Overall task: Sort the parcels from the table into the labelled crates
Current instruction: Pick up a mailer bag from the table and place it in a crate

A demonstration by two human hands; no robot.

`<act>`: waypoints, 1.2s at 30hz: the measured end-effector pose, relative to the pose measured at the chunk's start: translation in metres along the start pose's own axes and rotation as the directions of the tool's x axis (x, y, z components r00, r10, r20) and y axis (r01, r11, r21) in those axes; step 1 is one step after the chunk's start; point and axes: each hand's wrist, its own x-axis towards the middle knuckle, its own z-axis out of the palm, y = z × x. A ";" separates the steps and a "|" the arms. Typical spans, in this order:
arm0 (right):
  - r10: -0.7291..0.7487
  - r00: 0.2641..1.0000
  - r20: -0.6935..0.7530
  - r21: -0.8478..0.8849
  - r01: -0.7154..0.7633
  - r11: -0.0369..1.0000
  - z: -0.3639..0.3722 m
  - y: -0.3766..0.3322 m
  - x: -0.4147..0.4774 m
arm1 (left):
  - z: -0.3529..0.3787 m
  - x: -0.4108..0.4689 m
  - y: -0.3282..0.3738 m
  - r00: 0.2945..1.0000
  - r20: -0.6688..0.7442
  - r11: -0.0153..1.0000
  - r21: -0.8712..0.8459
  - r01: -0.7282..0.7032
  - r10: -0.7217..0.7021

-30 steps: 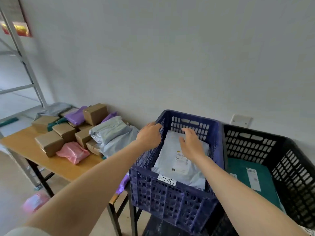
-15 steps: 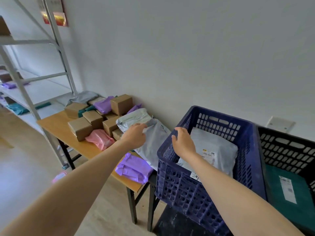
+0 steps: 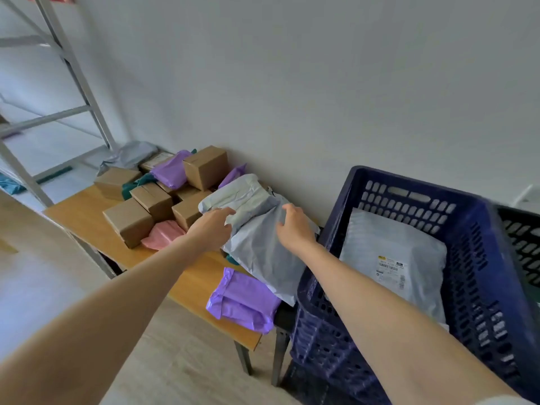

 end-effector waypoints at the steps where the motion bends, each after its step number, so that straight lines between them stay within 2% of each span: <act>1: 0.023 1.000 0.015 0.012 -0.023 1.000 0.006 0.001 0.010 | 0.002 0.011 -0.003 1.000 0.014 1.000 0.006 -0.013 0.013; 14: 0.306 0.942 0.138 0.021 -0.312 0.950 0.086 0.013 0.064 | 0.044 0.097 -0.058 0.978 0.188 0.996 0.001 -0.087 0.085; 20: 0.453 0.889 0.073 0.078 -0.457 0.886 0.126 0.009 0.079 | 0.048 0.138 -0.097 0.961 0.208 0.973 0.106 -0.204 0.179; 24: 0.569 0.822 0.030 0.119 -0.568 0.815 0.144 0.002 0.089 | 0.043 0.170 -0.103 0.935 0.231 0.957 0.043 -0.286 0.269; 27: 0.634 0.773 0.025 0.150 -0.630 0.762 0.154 -0.005 0.100 | 0.040 0.191 -0.105 0.884 0.249 0.905 0.056 -0.421 0.396; 30: 0.671 0.740 0.047 0.159 -0.669 0.726 0.159 -0.008 0.109 | 0.043 0.202 -0.110 0.794 0.294 0.814 0.081 -0.575 0.532; 36: 0.693 0.714 -0.102 0.136 -0.680 0.720 0.174 -0.013 0.114 | 0.054 0.219 -0.121 0.725 0.339 0.748 0.084 -0.659 0.600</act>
